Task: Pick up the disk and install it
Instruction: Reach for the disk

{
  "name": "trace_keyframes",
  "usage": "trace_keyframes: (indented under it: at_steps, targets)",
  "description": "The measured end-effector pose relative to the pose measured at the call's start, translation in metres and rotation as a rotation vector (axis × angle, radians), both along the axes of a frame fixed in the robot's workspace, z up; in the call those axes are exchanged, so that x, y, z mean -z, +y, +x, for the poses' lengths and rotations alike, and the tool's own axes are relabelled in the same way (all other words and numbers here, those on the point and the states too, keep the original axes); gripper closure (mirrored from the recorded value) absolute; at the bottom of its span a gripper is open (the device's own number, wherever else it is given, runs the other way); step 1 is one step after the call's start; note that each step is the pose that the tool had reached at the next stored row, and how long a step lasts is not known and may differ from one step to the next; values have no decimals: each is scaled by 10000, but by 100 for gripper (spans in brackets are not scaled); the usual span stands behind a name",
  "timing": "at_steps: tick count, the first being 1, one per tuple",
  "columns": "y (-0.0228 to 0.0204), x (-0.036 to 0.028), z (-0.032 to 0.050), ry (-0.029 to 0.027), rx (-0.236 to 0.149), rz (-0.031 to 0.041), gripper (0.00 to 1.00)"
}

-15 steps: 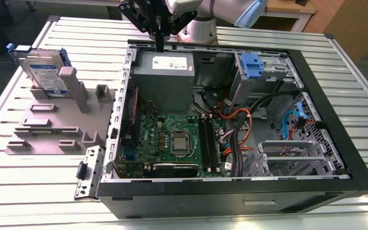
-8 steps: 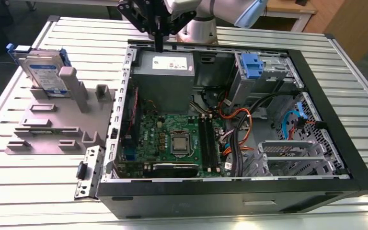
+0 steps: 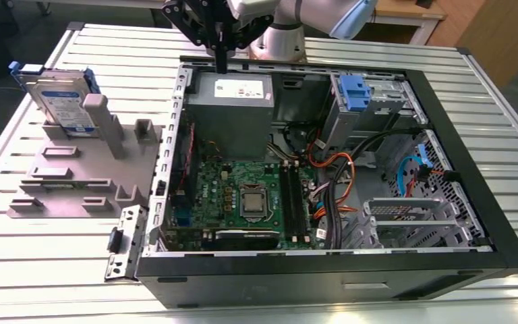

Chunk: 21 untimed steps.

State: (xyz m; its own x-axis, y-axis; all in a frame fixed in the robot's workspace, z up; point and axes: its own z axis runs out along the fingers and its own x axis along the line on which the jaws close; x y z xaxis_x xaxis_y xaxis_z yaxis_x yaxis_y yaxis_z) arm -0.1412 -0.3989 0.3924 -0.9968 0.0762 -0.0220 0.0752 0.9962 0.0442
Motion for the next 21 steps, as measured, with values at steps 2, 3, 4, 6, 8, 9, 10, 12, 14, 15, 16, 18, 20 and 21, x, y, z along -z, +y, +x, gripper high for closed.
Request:
trace_keyframes:
  at_steps: [2, 3, 4, 6, 8, 9, 10, 12, 14, 15, 16, 18, 20, 21]
  targets:
    - [0, 0, -1, 0, 0, 0, 89]
    - [0, 0, -2, 0, 0, 0, 89]
    - [0, 0, -5, 0, 1, 0, 89]
    - [0, 0, -9, 0, 0, 0, 89]
    - [0, 0, -13, 0, 0, 0, 89]
    - [0, 0, -15, 0, 0, 0, 89]
    - [0, 0, -18, 0, 0, 0, 89]
    - [0, 0, -23, 0, 0, 0, 89]
    - [0, 0, -26, 0, -1, 0, 89]
    - [0, 0, -27, 0, 0, 0, 89]
    - [0, 0, -28, 0, 1, 0, 89]
    - [0, 0, -30, 0, 0, 0, 89]
    - [0, 0, -34, 0, 0, 0, 89]
    - [0, 0, -36, 0, 0, 0, 89]
